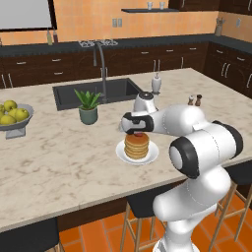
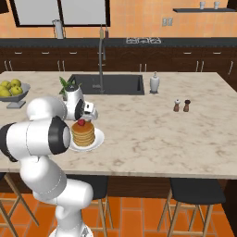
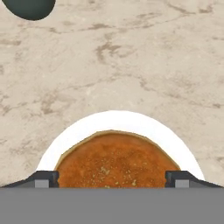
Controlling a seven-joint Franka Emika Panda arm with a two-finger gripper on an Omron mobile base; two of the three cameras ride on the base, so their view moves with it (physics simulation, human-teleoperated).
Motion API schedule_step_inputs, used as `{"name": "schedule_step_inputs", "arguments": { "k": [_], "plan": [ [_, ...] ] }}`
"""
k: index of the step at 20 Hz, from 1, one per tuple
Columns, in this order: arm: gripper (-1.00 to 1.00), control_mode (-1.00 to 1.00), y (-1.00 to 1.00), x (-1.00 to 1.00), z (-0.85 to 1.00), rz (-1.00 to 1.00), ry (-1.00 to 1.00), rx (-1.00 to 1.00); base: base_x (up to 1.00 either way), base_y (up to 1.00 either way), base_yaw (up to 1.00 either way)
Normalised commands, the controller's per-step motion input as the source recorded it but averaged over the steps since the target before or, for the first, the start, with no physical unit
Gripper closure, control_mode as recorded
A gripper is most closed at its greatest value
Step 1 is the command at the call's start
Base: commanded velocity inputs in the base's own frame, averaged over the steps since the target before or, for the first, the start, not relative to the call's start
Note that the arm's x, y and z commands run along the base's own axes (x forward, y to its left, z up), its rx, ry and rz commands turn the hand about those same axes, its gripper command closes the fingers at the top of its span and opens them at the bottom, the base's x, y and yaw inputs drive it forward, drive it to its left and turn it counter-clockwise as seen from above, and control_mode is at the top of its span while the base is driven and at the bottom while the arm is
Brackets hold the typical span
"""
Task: Take the strawberry from the fridge and place it on top of the pancake, located on the dining counter.
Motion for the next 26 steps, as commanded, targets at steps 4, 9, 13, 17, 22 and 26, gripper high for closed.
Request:
{"name": "schedule_step_inputs", "arguments": {
  "k": [4, 9, 13, 17, 22, 26],
  "plan": [
    [-1.0, -1.0, 0.0, -0.06, 0.07, 0.0, -0.02, 0.0, 0.0, 0.0, 0.0],
    [-1.0, -1.0, 0.0, -0.19, 0.3, 0.0, 0.0, 0.0, 0.0, 0.0, 0.0],
    [-1.0, -1.0, 0.0, -0.4, 0.65, 0.0, -0.05, 0.0, 0.0, 0.0, 0.0],
    [-1.0, -1.0, 0.01, -0.92, 0.81, 0.0, 0.02, -0.01, 0.0, 0.0, 0.0],
    [-1.0, -1.0, 0.14, -1.0, 0.48, 0.0, 0.01, 0.0, 0.0, 0.0, 0.0],
    [-1.0, -1.0, 0.38, -1.0, 0.07, 0.0, 0.0, -0.06, 0.0, 0.0, 0.0]
  ]
}}
